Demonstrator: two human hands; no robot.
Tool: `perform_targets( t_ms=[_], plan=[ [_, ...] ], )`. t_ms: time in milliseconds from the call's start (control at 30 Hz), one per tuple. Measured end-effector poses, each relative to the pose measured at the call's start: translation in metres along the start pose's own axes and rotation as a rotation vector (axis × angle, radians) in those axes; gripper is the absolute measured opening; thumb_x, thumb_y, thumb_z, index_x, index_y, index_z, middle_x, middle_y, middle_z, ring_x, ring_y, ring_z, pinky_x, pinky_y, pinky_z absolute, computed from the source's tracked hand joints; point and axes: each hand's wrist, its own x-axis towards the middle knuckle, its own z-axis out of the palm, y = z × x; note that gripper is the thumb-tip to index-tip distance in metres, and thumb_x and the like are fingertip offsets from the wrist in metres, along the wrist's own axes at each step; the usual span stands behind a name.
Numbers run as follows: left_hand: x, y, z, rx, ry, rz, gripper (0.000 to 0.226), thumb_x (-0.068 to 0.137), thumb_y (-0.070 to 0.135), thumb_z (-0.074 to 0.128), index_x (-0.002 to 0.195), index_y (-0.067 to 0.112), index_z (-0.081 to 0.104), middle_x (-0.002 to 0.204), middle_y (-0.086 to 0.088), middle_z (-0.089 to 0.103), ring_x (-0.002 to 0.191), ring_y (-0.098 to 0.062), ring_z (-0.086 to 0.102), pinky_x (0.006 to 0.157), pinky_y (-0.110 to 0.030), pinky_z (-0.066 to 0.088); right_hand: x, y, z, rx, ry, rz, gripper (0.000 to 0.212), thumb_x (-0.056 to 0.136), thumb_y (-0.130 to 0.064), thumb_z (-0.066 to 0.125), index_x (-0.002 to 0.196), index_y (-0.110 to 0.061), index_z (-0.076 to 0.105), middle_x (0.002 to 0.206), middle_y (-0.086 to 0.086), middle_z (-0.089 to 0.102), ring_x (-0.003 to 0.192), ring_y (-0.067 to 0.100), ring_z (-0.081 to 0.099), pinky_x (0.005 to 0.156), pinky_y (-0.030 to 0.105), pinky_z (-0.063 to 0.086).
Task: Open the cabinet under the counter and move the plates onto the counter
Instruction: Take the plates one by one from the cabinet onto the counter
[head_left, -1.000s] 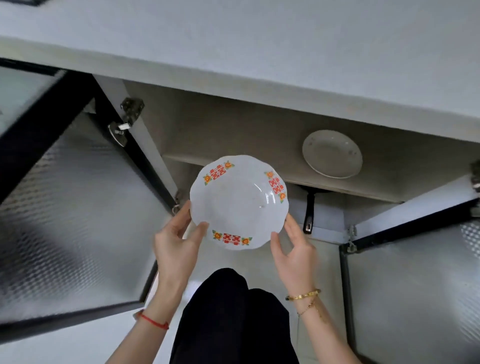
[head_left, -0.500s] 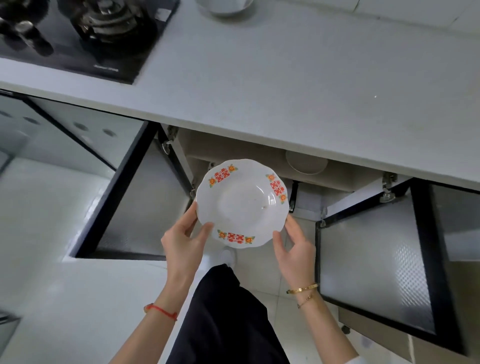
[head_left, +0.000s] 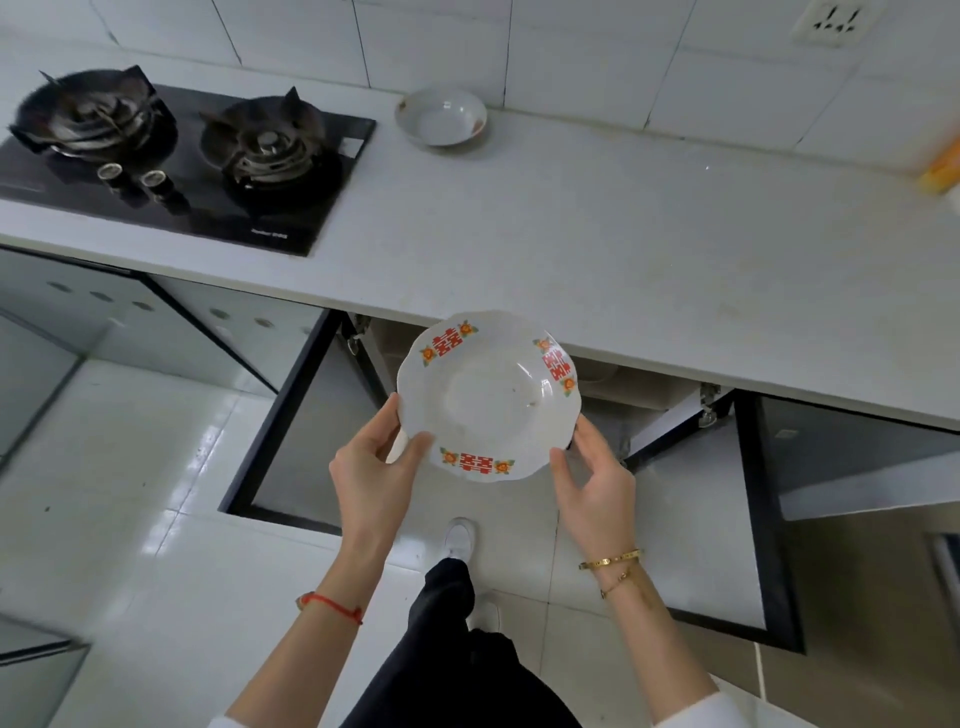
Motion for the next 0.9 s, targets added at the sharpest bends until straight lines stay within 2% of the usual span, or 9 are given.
perform_targets(
  t_ms=[67,133,267,367,433,533,633,700,900],
  plan=[
    [0.007,0.013,0.005,-0.005,-0.011,0.02,0.053,0.081,0.008,0.074,0.128,0.028,0.061,0.107,0.027,0.069,0.105,0.004,0.063,0.101,-0.031,0.05,0.012,-0.005,-0.004,-0.006,0.011,-0.023,0.047,0.091,-0.012,0.058,0.136,-0.02,0.049,0.129,-0.023,0.053,0.117,-0.011,0.05,0.095,0.006,0.04],
    [0.016,0.024,0.01,-0.004,-0.024,0.047,0.054,0.081,0.005,0.073,0.127,0.031,0.06,0.095,0.032,0.068,0.097,0.006,0.065,0.099,-0.03,0.051,0.026,-0.009,-0.007,0.0,0.016,-0.037,0.048,0.09,-0.012,0.058,0.137,-0.021,0.048,0.129,-0.026,0.052,0.12,-0.009,0.049,0.098,0.01,0.04],
    [0.047,0.041,0.026,-0.048,-0.057,0.074,0.054,0.082,-0.001,0.07,0.131,0.02,0.06,0.107,0.024,0.068,0.106,0.004,0.065,0.099,-0.032,0.052,0.06,-0.015,-0.008,-0.003,0.038,-0.039,0.049,0.089,-0.009,0.058,0.136,-0.022,0.048,0.123,-0.03,0.052,0.118,-0.003,0.052,0.1,0.019,0.042],
    [0.079,0.051,0.042,-0.04,-0.078,0.104,0.055,0.082,-0.002,0.069,0.129,0.024,0.06,0.098,0.031,0.068,0.097,0.011,0.065,0.09,-0.016,0.052,0.094,-0.015,-0.005,-0.054,0.055,-0.036,0.047,0.09,-0.011,0.057,0.135,-0.023,0.049,0.119,-0.032,0.052,0.112,-0.006,0.054,0.095,0.014,0.043],
    [0.106,0.055,0.053,-0.027,-0.081,0.11,0.054,0.082,0.0,0.07,0.131,0.018,0.059,0.103,0.028,0.067,0.09,0.018,0.062,0.085,-0.007,0.049,0.119,-0.014,-0.002,-0.089,0.063,-0.041,0.045,0.09,-0.012,0.056,0.133,-0.023,0.05,0.116,-0.033,0.053,0.107,-0.01,0.054,0.088,0.006,0.043],
    [0.151,0.062,0.07,0.0,-0.1,0.103,0.055,0.081,0.005,0.073,0.133,0.014,0.058,0.125,0.007,0.066,0.097,0.014,0.062,0.096,-0.022,0.051,0.162,-0.016,0.005,-0.092,0.075,-0.033,0.043,0.09,-0.009,0.056,0.132,-0.019,0.052,0.122,-0.022,0.057,0.112,-0.008,0.052,0.091,0.0,0.039],
    [0.197,0.073,0.087,0.002,-0.138,0.092,0.057,0.081,0.008,0.075,0.134,0.012,0.056,0.131,-0.001,0.062,0.121,-0.01,0.059,0.107,-0.035,0.046,0.206,-0.022,0.014,-0.113,0.105,-0.021,0.043,0.09,-0.008,0.056,0.132,-0.016,0.051,0.122,-0.019,0.054,0.112,-0.003,0.052,0.086,-0.007,0.033],
    [0.229,0.083,0.099,0.027,-0.151,0.098,0.058,0.081,0.01,0.076,0.135,0.012,0.056,0.132,-0.003,0.062,0.124,-0.015,0.057,0.108,-0.035,0.044,0.237,-0.025,0.021,-0.126,0.12,-0.014,0.042,0.09,-0.007,0.056,0.132,-0.015,0.052,0.12,-0.018,0.054,0.109,-0.001,0.053,0.083,-0.009,0.032],
    [0.313,0.105,0.128,0.082,-0.19,0.15,0.055,0.082,0.013,0.075,0.134,0.013,0.057,0.132,-0.001,0.062,0.124,-0.014,0.057,0.107,-0.029,0.043,0.322,-0.031,0.039,-0.171,0.141,0.001,0.043,0.09,-0.008,0.055,0.133,-0.015,0.051,0.119,-0.013,0.06,0.106,0.001,0.055,0.079,-0.007,0.035]
  ],
)
